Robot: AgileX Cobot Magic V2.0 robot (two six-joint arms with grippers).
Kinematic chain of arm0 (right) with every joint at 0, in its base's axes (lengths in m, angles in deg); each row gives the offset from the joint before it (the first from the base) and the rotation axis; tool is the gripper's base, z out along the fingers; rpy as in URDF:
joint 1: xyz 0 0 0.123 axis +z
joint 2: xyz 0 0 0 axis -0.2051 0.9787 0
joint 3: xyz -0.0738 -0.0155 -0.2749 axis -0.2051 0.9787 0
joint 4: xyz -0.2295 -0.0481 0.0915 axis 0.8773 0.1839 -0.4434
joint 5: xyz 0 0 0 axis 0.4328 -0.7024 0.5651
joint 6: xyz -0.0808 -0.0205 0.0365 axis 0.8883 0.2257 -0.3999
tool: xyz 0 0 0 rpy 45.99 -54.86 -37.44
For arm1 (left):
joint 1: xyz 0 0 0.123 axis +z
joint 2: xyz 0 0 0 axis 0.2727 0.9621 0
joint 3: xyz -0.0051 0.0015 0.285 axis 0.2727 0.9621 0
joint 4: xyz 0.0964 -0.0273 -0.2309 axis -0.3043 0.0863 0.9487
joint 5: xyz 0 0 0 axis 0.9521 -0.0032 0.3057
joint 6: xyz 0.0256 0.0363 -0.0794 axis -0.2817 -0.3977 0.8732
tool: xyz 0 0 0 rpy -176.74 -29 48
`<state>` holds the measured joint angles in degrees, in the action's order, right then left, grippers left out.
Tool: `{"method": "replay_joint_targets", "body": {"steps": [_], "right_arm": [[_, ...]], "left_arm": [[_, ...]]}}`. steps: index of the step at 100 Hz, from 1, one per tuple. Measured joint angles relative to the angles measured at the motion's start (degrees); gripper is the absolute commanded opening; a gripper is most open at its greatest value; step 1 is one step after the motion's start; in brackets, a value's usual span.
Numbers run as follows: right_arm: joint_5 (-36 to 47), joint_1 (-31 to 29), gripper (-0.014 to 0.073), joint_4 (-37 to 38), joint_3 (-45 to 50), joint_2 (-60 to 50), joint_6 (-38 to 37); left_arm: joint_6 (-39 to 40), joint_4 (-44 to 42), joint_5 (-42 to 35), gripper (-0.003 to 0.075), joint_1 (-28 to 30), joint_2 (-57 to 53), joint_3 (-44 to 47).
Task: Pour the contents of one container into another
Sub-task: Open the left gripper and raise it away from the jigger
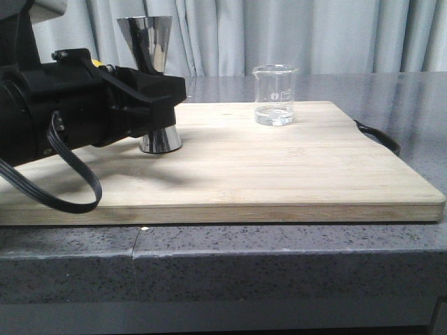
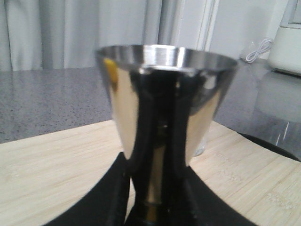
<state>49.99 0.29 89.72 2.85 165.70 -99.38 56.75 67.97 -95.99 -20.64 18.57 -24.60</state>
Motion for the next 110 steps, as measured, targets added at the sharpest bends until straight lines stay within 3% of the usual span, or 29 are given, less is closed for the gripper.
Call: {"method": "replay_joint_targets", "body": {"steps": [31,86,110], "right_arm": [[0.0,0.0,0.0573,0.0,0.0,0.0,0.0],[0.0,0.0,0.0573,0.0,0.0,0.0,0.0],[0.0,0.0,0.0573,0.0,0.0,0.0,0.0]], "left_arm": [[0.0,-0.11,0.66,0.0202,0.0,0.12,0.2],[0.0,-0.11,1.96,0.0466,0.0,0.51,0.28],[0.0,-0.11,1.96,0.0488,0.0,0.51,0.28]]}}
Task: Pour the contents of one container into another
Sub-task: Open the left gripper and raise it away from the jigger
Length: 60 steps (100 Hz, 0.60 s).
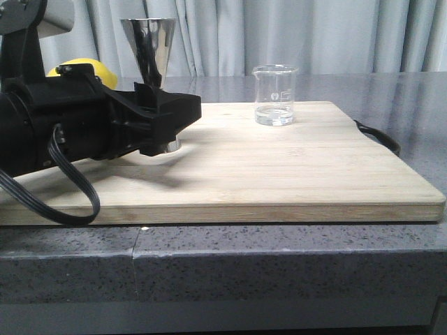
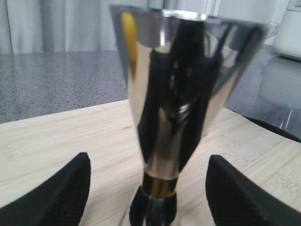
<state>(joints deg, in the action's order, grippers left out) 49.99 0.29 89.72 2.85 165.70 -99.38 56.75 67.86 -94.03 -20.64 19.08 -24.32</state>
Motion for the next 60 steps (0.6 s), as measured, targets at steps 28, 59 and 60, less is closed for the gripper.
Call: {"method": "replay_joint_targets", "body": {"steps": [28,59,60], "right_arm": [[0.1,0.0,0.0573,0.0,0.0,0.0,0.0],[0.1,0.0,0.0573,0.0,0.0,0.0,0.0],[0.1,0.0,0.0573,0.0,0.0,0.0,0.0]], "left_arm": [[-0.32,0.0,0.14,0.0488,0.0,-2.38,1.56],[-0.48,0.11,0.14,0.0488,0.0,-6.54,5.43],[-0.48,0.11,0.14,0.0488,0.0,-6.64,5.52]]}}
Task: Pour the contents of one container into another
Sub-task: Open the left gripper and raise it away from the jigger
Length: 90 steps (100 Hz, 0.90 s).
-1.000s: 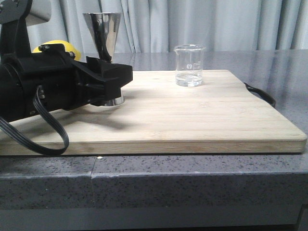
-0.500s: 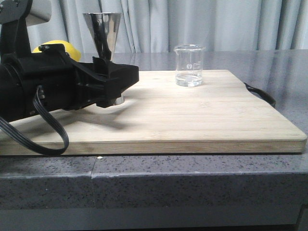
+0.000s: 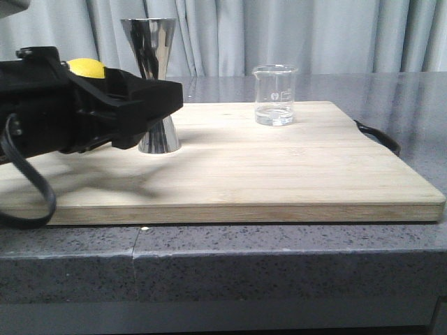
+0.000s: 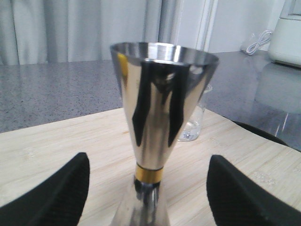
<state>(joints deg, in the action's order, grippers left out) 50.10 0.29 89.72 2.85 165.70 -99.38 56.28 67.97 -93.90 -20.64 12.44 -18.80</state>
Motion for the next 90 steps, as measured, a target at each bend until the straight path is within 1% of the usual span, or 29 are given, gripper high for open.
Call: {"method": "replay_joint_targets", "body": {"steps": [18,37,55,73,80,90], "right_arm": [[0.1,0.0,0.0573,0.0,0.0,0.0,0.0],[-1.1,0.0,0.0573,0.0,0.0,0.0,0.0],[-4.03,-0.33,0.0573,0.0,0.0,-0.02,0.0],[-9.31,-1.83,0.0573,0.1,0.0,-2.33,0.0],[-12.56,-2.35,0.0573,0.1,0.0,-4.5,0.0],[-19.43,-2.63,0.0573,0.0,0.0,-8.73,0.0]], "left_arm": [[-0.1,0.0,0.04,0.0488,0.0,-2.35,2.62],[0.02,0.0,0.04,0.0488,0.0,-7.66,6.64],[0.54,1.12,0.13,0.0488,0.0,-16.12,10.11],[0.54,2.9,0.38,0.0487,0.0,-27.71,10.48],[0.58,3.63,2.78,0.0487,0.0,-32.9,9.7],[-0.3,4.42,11.59,0.0487,0.0,-40.3,6.84]]}}
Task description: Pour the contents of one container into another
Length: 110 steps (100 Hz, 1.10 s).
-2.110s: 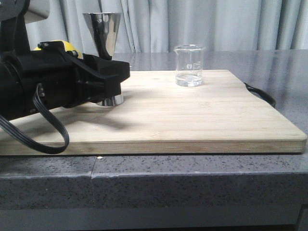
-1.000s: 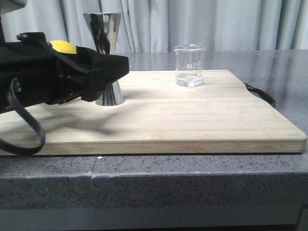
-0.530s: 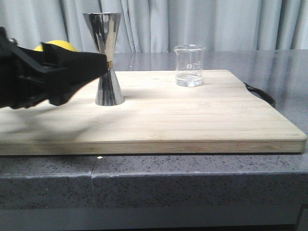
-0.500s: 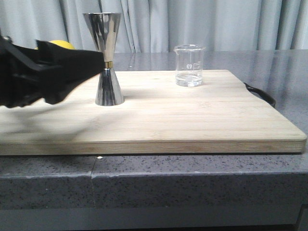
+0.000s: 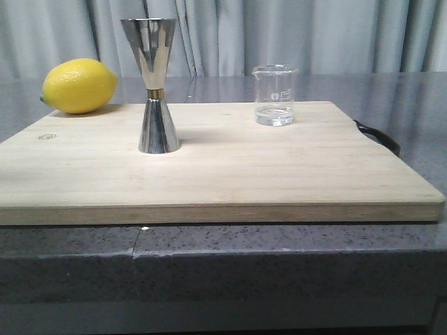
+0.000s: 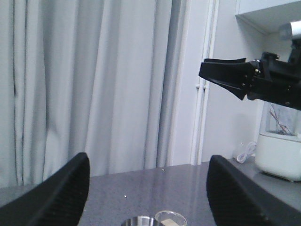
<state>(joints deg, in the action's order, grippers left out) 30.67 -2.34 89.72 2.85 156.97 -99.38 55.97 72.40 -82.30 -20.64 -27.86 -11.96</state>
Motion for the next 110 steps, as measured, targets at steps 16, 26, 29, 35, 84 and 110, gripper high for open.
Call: {"method": "replay_joint_targets", "body": {"steps": [16,26,29,35,84,110], "right_arm": [[-10.17,0.0,0.0553,-0.25,0.12,-8.56,0.0],[-12.52,0.0,0.05,-0.36,1.36,-14.52,0.0],[-12.96,0.0,0.0481,-0.36,2.1,-16.77,0.0],[-13.56,0.0,0.0456,0.0,3.68,-20.31,0.0],[-23.51,0.0,0.0445,0.78,31.19,-50.96,0.0],[-25.55,0.0,0.04,0.78,44.47,-61.39,0.0]], "left_arm": [[-7.92,0.92,18.94,0.0479,0.0,-11.39,-7.11],[-13.73,2.33,26.49,0.0478,0.0,-16.8,-11.75],[-15.08,2.73,28.42,0.0477,0.0,-18.41,-12.76],[-17.75,3.77,31.12,0.0477,0.0,-20.69,-14.53],[-27.51,5.32,47.03,0.0474,7.18,-27.45,-12.97],[-27.6,15.35,38.55,0.0464,14.61,-27.45,-1.23]]}}
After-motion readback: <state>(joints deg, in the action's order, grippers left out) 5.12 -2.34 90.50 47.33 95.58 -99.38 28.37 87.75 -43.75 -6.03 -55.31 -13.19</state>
